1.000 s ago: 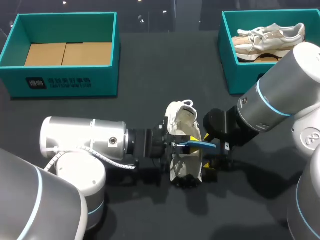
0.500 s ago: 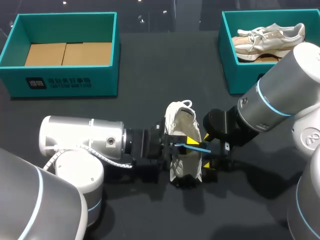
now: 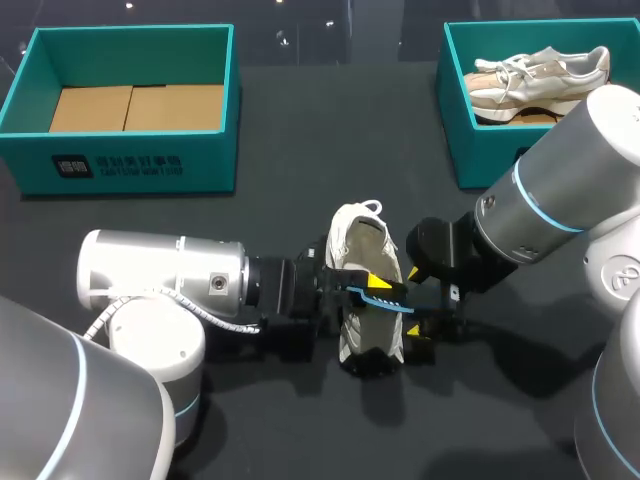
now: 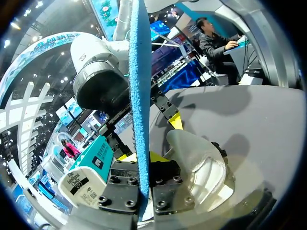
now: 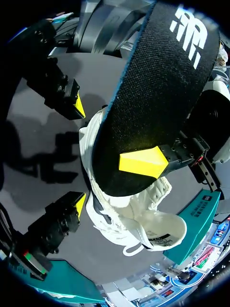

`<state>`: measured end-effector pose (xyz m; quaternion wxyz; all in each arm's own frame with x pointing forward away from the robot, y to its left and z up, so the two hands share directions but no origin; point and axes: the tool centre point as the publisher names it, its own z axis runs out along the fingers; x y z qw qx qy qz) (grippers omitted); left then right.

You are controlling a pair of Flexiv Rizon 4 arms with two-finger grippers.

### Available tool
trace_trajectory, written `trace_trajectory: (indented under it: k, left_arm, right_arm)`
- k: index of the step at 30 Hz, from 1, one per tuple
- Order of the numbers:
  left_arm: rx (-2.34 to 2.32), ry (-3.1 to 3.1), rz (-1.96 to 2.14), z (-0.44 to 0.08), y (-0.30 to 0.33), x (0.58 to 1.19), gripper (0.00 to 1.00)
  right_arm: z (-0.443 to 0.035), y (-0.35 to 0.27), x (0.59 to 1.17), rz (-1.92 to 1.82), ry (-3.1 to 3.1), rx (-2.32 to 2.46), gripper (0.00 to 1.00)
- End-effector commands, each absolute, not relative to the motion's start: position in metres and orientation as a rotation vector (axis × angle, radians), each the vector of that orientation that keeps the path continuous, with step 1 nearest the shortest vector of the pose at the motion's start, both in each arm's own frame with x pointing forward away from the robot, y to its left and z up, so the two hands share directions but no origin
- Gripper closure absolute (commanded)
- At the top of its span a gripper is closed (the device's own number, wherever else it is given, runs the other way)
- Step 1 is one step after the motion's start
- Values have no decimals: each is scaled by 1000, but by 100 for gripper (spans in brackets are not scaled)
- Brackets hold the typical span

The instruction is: Take the shoe out of the shoebox, open the shoe tongue, remove and reinsert the insole, then place the shoe into the shoebox

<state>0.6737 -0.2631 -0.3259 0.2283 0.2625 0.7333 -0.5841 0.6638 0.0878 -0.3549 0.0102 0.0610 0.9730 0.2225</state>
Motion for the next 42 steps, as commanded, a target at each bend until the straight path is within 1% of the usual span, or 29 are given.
trace_trajectory:
  k: [1, 34, 40, 41, 42]
  left_arm:
    - [731, 2015, -1601, -329, -264, 675, 100]
    - [712, 1996, -1495, -360, -262, 707, 100]
    - [697, 2000, -1507, -359, -262, 704, 100]
    - [690, 2001, -1516, -358, -261, 704, 98]
    - [686, 2002, -1520, -358, -261, 704, 91]
  right_arm:
    - [-356, 88, 663, 694, 3035, 191, 0]
    - [-356, 88, 663, 694, 3035, 191, 0]
    - [-356, 88, 663, 694, 3035, 191, 0]
    - [-356, 88, 663, 694, 3035, 191, 0]
    - [-356, 88, 663, 694, 3035, 191, 0]
